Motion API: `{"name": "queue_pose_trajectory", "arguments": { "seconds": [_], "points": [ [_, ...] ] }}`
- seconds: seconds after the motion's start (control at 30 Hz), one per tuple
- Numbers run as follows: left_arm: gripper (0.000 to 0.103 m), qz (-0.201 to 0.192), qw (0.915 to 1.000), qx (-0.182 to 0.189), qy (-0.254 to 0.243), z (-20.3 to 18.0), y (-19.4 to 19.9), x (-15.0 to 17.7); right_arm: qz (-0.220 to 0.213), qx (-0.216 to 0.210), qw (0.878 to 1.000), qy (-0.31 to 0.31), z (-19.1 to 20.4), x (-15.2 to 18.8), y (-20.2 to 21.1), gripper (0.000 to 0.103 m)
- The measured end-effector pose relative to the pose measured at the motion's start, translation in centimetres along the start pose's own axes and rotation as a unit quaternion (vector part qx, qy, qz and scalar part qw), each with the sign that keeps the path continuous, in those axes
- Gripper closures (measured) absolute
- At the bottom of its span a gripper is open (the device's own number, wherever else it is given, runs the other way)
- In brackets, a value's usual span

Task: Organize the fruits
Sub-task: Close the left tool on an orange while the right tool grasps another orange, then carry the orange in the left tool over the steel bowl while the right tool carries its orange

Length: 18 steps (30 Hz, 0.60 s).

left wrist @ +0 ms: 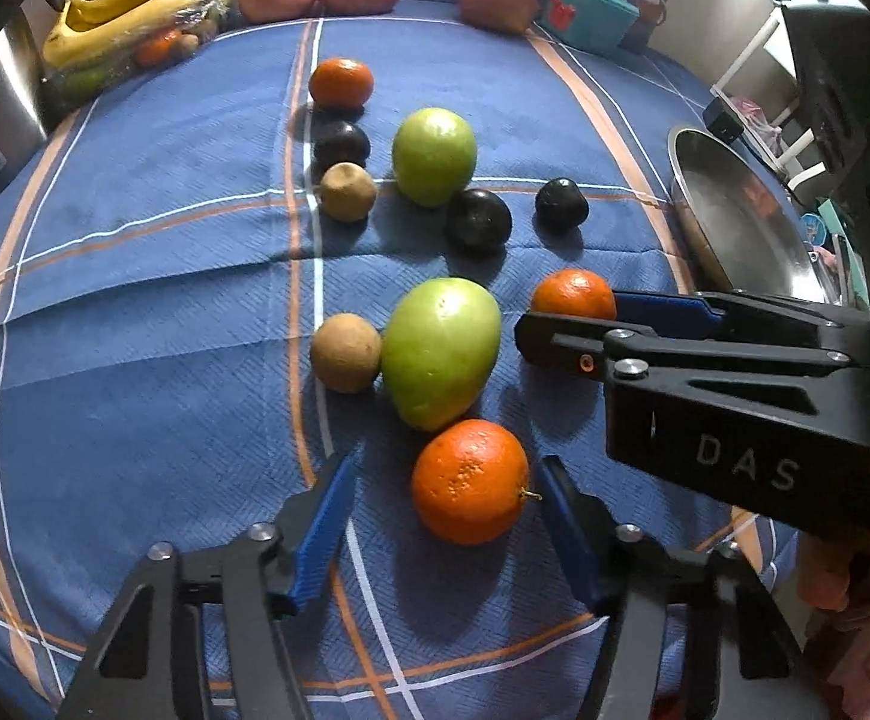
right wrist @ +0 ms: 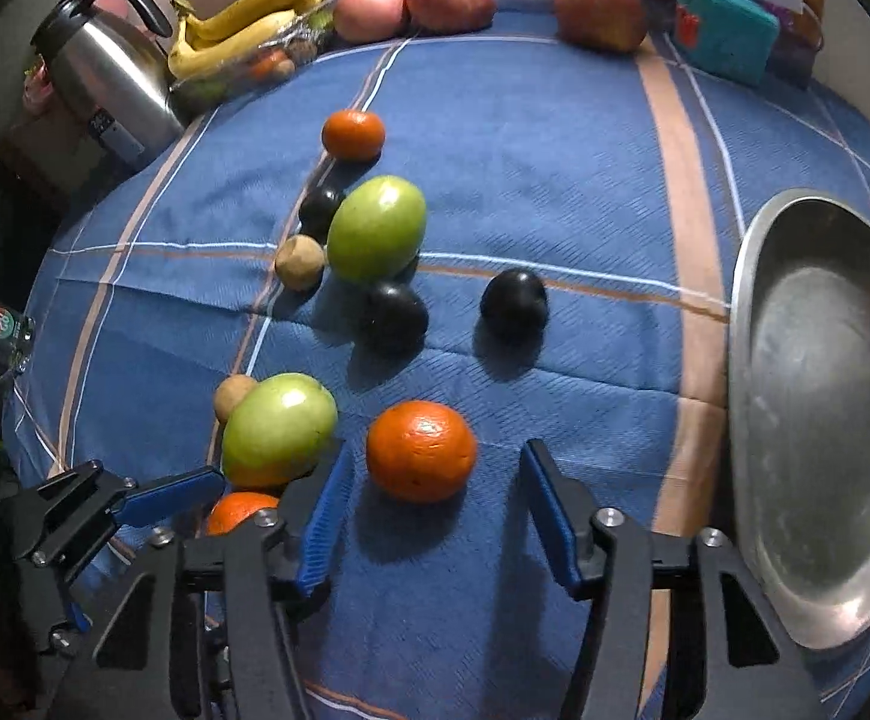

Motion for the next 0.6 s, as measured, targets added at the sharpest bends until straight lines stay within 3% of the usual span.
{"name": "queue_pose_trajectory", "arguments": {
  "seconds": [0.07,0.2,0.6],
  "points": [
    [0.052,-0.001,1.0000,0.007,0.000,0.14,0.17,-0.05,0.001,-0.007,1.000,-0.002,0.02,-0.05,-0.33,0.052],
    [0.062,0.001,0.9998,0.018,-0.005,0.44,0.55,0.57,-0.002,-0.016,1.000,-0.006,-0.16,-0.19,-0.42,0.061],
    [0.063,0.009,0.9990,0.026,0.036,0.28,0.42,0.51,-0.004,-0.033,0.999,-0.036,-0.84,0.07,0.53,0.064]
  ]
}}
Point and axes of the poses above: each gripper's, at about its wrist camera, not at the fingertips, and y roughly against the way its jaws point, z to its left, x to its underside, the point moved 1 cm from there along -y, roughly the way its jaws point, and after that the axes turned 10 degrees about z, right-handed, at the moved point
